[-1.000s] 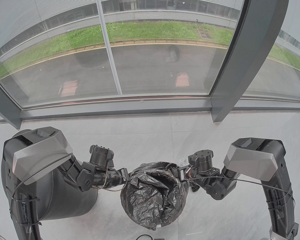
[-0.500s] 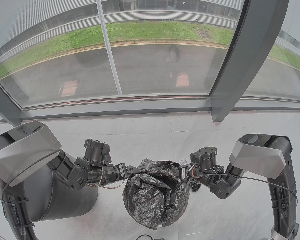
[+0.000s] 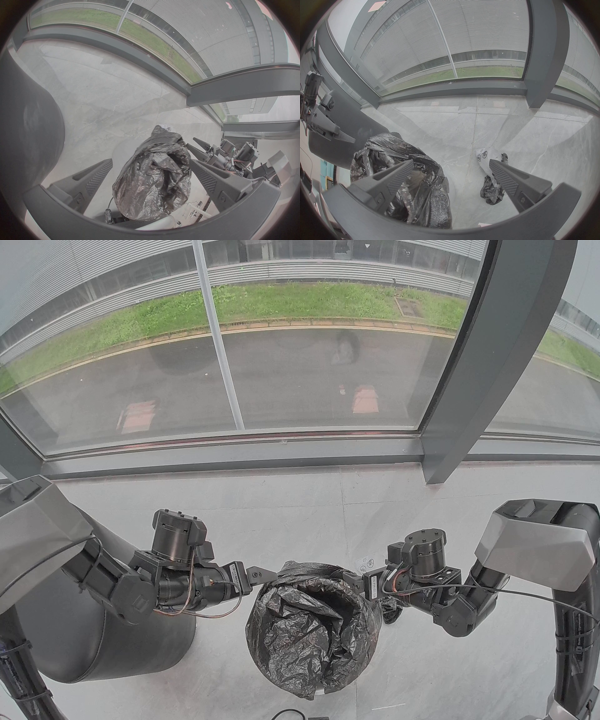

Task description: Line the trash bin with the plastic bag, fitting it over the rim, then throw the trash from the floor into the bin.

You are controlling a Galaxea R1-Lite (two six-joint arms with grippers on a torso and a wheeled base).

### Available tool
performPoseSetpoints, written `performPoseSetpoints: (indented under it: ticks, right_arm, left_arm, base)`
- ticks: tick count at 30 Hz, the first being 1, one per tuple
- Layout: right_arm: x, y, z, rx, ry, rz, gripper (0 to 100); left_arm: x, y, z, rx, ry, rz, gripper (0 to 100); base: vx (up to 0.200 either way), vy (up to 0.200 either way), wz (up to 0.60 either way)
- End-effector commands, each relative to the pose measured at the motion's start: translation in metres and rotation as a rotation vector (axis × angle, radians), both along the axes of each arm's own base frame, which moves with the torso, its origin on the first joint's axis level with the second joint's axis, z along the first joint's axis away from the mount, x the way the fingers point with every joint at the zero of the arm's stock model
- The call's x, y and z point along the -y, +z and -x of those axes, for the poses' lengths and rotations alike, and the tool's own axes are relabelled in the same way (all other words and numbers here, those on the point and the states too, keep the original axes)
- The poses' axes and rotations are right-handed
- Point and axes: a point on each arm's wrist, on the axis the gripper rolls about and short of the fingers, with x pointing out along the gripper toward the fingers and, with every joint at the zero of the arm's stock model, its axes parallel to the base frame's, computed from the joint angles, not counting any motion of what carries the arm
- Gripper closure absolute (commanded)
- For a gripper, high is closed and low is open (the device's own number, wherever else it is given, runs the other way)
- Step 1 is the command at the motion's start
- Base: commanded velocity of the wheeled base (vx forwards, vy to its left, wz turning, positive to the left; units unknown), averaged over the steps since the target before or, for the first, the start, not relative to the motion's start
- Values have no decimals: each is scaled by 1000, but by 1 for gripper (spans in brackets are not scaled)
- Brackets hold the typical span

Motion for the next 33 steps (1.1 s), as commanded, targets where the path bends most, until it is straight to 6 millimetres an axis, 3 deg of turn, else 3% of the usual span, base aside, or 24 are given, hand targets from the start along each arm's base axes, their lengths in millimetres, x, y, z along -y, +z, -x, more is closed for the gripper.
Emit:
performPoseSetpoints:
  ticks: [1, 9, 16, 20, 24, 29, 33]
  right_arm:
    - [2, 27, 16, 8, 35, -23, 0]
    - [-33, 56, 62, 20, 179, -29, 0]
    - [-62, 76, 98, -21, 301, 3, 0]
    - [-79, 76, 114, -63, 327, 66, 0]
    - [-97, 72, 118, -92, 346, 113, 0]
    - [-120, 54, 104, -127, 330, 166, 0]
    - [-124, 40, 88, -135, 286, 185, 0]
  left_arm:
    - [-7, 46, 35, 99, -23, 45, 0]
    - [-38, 110, 94, 275, 81, 46, 0]
    - [-75, 144, 139, 497, 157, -9, 0]
    - [-85, 144, 157, 538, 166, -19, 0]
    - [-90, 135, 154, 503, 192, -38, 0]
    - [-92, 132, 147, 485, 207, -46, 0]
    - [-92, 132, 148, 487, 209, -45, 0]
  base:
    - [0, 0, 0]
    - [0, 0, 0]
    - [0, 0, 0]
    - [0, 0, 0]
    - [0, 0, 0]
    - [0, 0, 0]
    - [0, 0, 0]
